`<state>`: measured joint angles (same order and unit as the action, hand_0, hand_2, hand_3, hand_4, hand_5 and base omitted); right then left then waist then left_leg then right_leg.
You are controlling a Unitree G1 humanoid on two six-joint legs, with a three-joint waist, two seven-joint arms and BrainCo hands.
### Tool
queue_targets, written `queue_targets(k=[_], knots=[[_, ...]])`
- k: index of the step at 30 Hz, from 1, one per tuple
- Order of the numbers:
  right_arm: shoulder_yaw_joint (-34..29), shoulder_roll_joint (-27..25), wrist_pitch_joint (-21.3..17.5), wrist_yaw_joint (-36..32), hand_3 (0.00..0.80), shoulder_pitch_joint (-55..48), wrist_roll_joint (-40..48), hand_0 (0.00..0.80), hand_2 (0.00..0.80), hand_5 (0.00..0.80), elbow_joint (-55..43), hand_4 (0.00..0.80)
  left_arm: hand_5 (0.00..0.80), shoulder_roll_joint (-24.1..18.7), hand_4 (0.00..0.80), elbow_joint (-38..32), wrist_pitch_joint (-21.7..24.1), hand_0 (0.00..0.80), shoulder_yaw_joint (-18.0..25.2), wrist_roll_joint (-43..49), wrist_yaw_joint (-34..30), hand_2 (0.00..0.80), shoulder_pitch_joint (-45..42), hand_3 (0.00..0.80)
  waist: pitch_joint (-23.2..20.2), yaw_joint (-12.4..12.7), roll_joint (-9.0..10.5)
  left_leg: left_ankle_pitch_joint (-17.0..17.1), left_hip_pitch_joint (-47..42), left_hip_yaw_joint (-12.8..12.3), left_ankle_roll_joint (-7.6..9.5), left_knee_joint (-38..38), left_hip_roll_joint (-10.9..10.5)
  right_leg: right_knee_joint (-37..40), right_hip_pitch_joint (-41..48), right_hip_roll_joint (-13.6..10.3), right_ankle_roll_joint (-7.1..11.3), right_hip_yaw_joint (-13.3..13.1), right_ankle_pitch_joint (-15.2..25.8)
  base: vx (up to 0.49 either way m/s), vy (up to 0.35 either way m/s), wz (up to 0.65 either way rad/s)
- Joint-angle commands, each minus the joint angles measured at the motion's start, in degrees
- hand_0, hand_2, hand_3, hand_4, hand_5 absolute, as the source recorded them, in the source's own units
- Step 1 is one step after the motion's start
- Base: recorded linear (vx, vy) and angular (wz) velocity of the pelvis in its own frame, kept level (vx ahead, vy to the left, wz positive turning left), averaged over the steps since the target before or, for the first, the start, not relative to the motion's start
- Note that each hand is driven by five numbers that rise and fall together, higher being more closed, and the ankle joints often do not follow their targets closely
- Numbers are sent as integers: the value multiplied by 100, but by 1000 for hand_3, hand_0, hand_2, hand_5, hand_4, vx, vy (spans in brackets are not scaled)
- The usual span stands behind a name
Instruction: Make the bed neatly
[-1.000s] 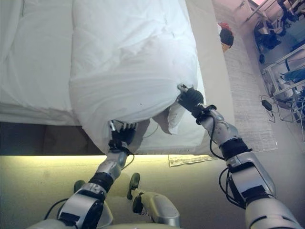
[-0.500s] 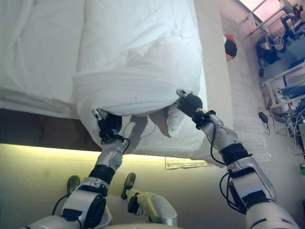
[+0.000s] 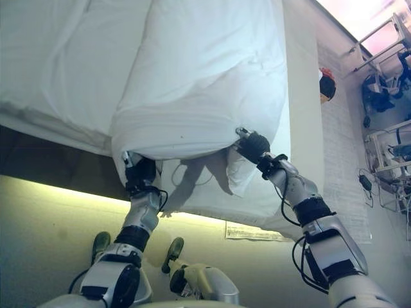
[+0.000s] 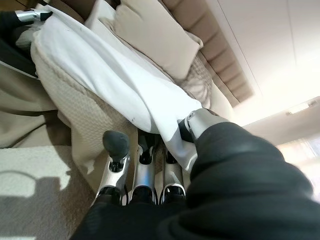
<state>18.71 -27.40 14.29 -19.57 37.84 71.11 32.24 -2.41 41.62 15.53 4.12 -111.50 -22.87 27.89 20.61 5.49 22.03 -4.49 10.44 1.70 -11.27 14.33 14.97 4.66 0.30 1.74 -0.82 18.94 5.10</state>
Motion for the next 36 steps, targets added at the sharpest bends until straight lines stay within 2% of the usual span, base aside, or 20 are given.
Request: queue_targets(k=[1,5,6,7,12,17,23,26,30,32,33,34,36], knots=[[-572,-356,-115,-432,800,-232,-157,800,800,800,-187,800,0,-761,0,-235,85,0,788,-150,-17,0,-133,0,-446,231,-283,-65,-520,-413,302,-581,-214,-643,226,-379,626,176,-724,195,160,5],[-618,-152,152,-525,800,-807,-713,800,800,800,-33,800,0,-966,0,-172,-44,0,1132,-150,137,0,-415,0,-738,230,-510,-81,-955,-420,336,-767,-310,-608,503,-488,675,124,-744,219,187,11],[-616,-86,195,-519,765,-972,-838,765,765,765,-23,765,0,-986,0,-181,-78,0,1185,-150,161,0,-503,0,-820,228,-565,-88,-1059,-422,349,-824,-341,-592,569,-516,690,112,-749,175,182,12],[-630,5,231,-476,0,-1212,-958,0,0,0,-27,0,0,-987,0,-240,-81,0,1240,-150,232,0,-617,0,-933,221,-622,-57,-1162,-431,375,-889,-396,-578,626,-573,704,119,-729,180,181,8],[-864,292,501,-765,0,-2026,-1590,0,0,0,-45,0,0,-879,0,-344,-327,0,1508,-150,252,0,-1270,0,-1294,229,-823,-73,-1716,-461,406,-1152,-498,-521,1003,-678,762,103,-775,203,167,2],[-986,334,774,-1183,0,-2585,-2162,0,0,0,-48,0,0,-800,0,-273,-687,0,1689,-150,258,0,-1864,0,-1586,247,-1024,-101,-2099,-467,425,-1326,-600,-425,1319,-745,771,74,-850,139,163,-3],[-884,386,971,-1649,0,-3276,-3207,0,0,0,68,0,0,-858,0,5,-1080,0,1956,-150,254,0,-2307,0,-1686,179,-1281,-67,-2074,-474,519,-1309,-774,-317,1331,-941,823,49,-770,-36,179,-7],[-874,537,1171,-1759,0,-3572,-3533,0,0,0,488,0,0,-778,0,183,-1180,0,2116,-150,163,0,-2367,0,-1638,98,-1407,-50,-1928,-486,614,-1257,-938,-282,1199,-1094,888,16,-635,-162,200,-2],[-1108,883,1285,-1892,0,-3812,-3782,0,0,0,1749,0,0,-748,0,713,-1239,0,2353,-150,101,0,-2249,0,-1581,-13,-1602,-5,-1736,-606,763,-1304,-1175,-300,862,-1395,1089,54,-284,-197,181,-6],[-1265,1065,1187,-1927,0,-3838,-3871,0,0,0,2360,0,0,-812,0,936,-1269,0,2506,-150,76,0,-2193,0,-1557,-24,-1662,21,-1694,-722,807,-1367,-1251,-495,636,-1543,1145,184,-52,-221,114,-15],[-1307,1150,1052,-1959,0,-3823,-4034,0,0,0,2656,0,0,-877,0,1104,-1366,0,2583,-150,-19,0,-2161,0,-1541,-22,-1705,8,-1673,-775,852,-1369,-1283,-829,538,-1561,1149,207,-63,-224,108,-36],[-1324,1208,945,-1944,0,-3809,-4182,0,0,0,2849,0,0,-921,0,1222,-1428,0,2620,-150,-120,0,-2115,0,-1530,-19,-1734,25,-1618,-790,909,-1357,-1323,-1206,446,-1546,1131,190,-103,-248,143,-38],[-1284,1247,616,-1896,0,-3768,-4235,0,0,0,3227,0,0,-999,0,1331,-1443,0,2596,-150,-174,0,-1964,0,-1516,-29,-1827,68,-1482,-741,1039,-1319,-1417,-2190,189,-1363,1047,37,-299,-223,119,-16]])
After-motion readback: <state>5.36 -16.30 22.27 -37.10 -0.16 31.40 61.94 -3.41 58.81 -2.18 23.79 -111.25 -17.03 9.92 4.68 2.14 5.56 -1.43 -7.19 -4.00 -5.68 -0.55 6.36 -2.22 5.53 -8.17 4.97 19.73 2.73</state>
